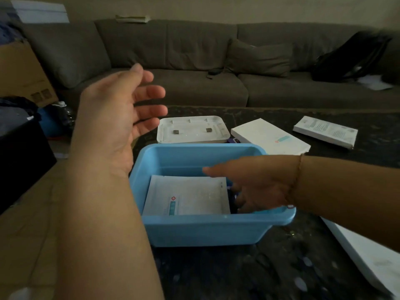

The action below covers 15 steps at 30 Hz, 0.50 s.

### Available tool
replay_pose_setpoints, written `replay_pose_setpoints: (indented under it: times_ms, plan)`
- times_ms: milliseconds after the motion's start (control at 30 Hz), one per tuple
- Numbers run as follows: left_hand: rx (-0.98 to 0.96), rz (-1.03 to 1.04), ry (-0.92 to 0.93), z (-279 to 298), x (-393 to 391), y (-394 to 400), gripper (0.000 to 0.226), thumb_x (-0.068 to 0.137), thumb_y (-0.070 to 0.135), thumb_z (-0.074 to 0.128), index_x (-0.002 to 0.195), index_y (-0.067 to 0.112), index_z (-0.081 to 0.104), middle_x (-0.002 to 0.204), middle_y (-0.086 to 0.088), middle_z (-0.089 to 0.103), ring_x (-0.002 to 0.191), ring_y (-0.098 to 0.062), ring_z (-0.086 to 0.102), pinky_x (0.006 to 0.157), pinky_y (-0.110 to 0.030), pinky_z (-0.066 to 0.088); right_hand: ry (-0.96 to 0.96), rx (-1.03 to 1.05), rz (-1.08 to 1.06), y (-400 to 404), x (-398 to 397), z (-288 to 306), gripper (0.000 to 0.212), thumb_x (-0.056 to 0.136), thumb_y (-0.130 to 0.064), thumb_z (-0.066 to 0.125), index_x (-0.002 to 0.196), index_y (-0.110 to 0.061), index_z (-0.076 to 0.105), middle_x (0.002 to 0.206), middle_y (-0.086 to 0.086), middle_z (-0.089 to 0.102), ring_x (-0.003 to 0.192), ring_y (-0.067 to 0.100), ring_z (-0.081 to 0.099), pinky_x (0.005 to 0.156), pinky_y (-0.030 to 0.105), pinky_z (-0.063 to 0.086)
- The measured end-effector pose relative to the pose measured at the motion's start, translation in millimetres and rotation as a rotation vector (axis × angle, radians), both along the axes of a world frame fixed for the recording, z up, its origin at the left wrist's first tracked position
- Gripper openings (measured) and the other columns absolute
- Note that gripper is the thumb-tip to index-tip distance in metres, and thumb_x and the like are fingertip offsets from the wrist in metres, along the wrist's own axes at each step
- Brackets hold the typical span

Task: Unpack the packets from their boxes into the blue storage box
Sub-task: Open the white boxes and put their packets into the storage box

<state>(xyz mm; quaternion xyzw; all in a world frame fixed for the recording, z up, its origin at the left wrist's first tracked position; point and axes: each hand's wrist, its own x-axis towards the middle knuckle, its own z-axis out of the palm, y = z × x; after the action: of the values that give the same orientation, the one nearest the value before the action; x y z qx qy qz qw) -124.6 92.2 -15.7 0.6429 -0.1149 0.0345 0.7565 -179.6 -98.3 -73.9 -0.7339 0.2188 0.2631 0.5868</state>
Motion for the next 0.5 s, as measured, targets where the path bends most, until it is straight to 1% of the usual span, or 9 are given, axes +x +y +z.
replay_pose_setpoints:
  times_ms: [67,167,267,300,333,400,433,467,500]
  plan:
    - [0.002,-0.009,-0.008,-1.4,-0.5,-0.4,0.023,0.100,0.040,0.050,0.090,0.028,0.067,0.078,0.010,0.075,0.069,-0.008,0.071,0.065,-0.024,0.054,-0.005,-0.016,0.007,-2.1,4.1,-10.2,0.107,0.046,-0.053,0.089,0.140,-0.022,0.047,0.140,0.018,0.053,0.124,0.039,0.056,0.100,0.058,0.046]
    - [-0.007,-0.004,-0.023,-2.8,1.0,-1.2,0.023,0.100,0.039,0.051,0.089,0.028,0.067,0.078,0.009,0.075,0.069,-0.008,0.071,0.064,-0.025,0.053,-0.035,0.004,0.015,-3.6,8.4,-16.7,0.104,0.043,-0.053,0.090,0.135,-0.023,0.052,0.133,0.016,0.060,0.117,0.036,0.062,0.097,0.055,0.049]
    - [0.006,0.010,-0.037,-0.2,0.5,-5.1,0.024,0.100,0.038,0.051,0.086,0.027,0.067,0.076,0.008,0.075,0.067,-0.009,0.070,0.063,-0.024,0.053,-0.011,-0.003,-0.001,-5.7,6.2,-16.0,0.113,0.034,-0.055,0.090,0.135,-0.020,0.051,0.131,0.017,0.061,0.114,0.036,0.063,0.097,0.055,0.049]
    - [-0.003,0.001,-0.041,1.7,-1.5,-7.3,0.024,0.100,0.038,0.051,0.086,0.026,0.067,0.075,0.008,0.074,0.066,-0.009,0.069,0.062,-0.024,0.052,-0.001,-0.014,0.014,-5.0,3.5,-12.8,0.109,0.040,-0.055,0.090,0.135,-0.018,0.051,0.130,0.017,0.062,0.113,0.036,0.064,0.097,0.055,0.049]
    - [0.004,-0.005,-0.058,3.3,-3.1,-9.9,0.024,0.100,0.037,0.051,0.086,0.026,0.067,0.074,0.008,0.074,0.066,-0.009,0.069,0.061,-0.024,0.052,-0.003,-0.046,0.019,-2.6,-3.2,-6.1,0.098,0.053,-0.054,0.087,0.135,-0.015,0.051,0.129,0.018,0.062,0.112,0.037,0.064,0.097,0.054,0.050]
    - [0.049,0.004,-0.123,7.8,-8.3,-17.5,0.023,0.100,0.037,0.051,0.086,0.028,0.067,0.076,0.008,0.074,0.069,-0.011,0.070,0.063,-0.026,0.053,-0.076,-0.123,0.024,-8.5,-15.9,7.2,0.062,0.085,-0.043,0.069,0.131,-0.005,0.054,0.127,0.019,0.062,0.114,0.035,0.064,0.096,0.045,0.053]
    - [0.075,0.005,-0.175,10.1,-14.4,-23.4,0.022,0.100,0.036,0.051,0.086,0.029,0.067,0.077,0.007,0.074,0.070,-0.011,0.071,0.064,-0.027,0.053,-0.137,-0.132,0.021,-16.6,-23.2,14.6,0.048,0.092,-0.037,0.062,0.128,-0.005,0.055,0.127,0.016,0.062,0.112,0.030,0.065,0.091,0.037,0.056]
    - [0.091,0.004,-0.244,12.0,-22.8,-31.2,0.021,0.100,0.034,0.051,0.085,0.029,0.066,0.076,0.007,0.073,0.070,-0.012,0.071,0.063,-0.027,0.053,-0.197,-0.125,0.014,-23.9,-34.5,25.1,0.046,0.091,-0.034,0.063,0.129,-0.009,0.054,0.126,0.013,0.063,0.108,0.025,0.066,0.082,0.029,0.058]
    - [0.085,-0.013,-0.323,14.6,-33.4,-41.1,0.021,0.100,0.031,0.052,0.085,0.028,0.066,0.073,0.006,0.072,0.067,-0.012,0.070,0.061,-0.026,0.053,-0.246,-0.117,-0.005,-33.6,-47.5,36.0,0.051,0.082,-0.035,0.066,0.127,-0.012,0.056,0.122,0.012,0.066,0.102,0.021,0.069,0.076,0.027,0.058]
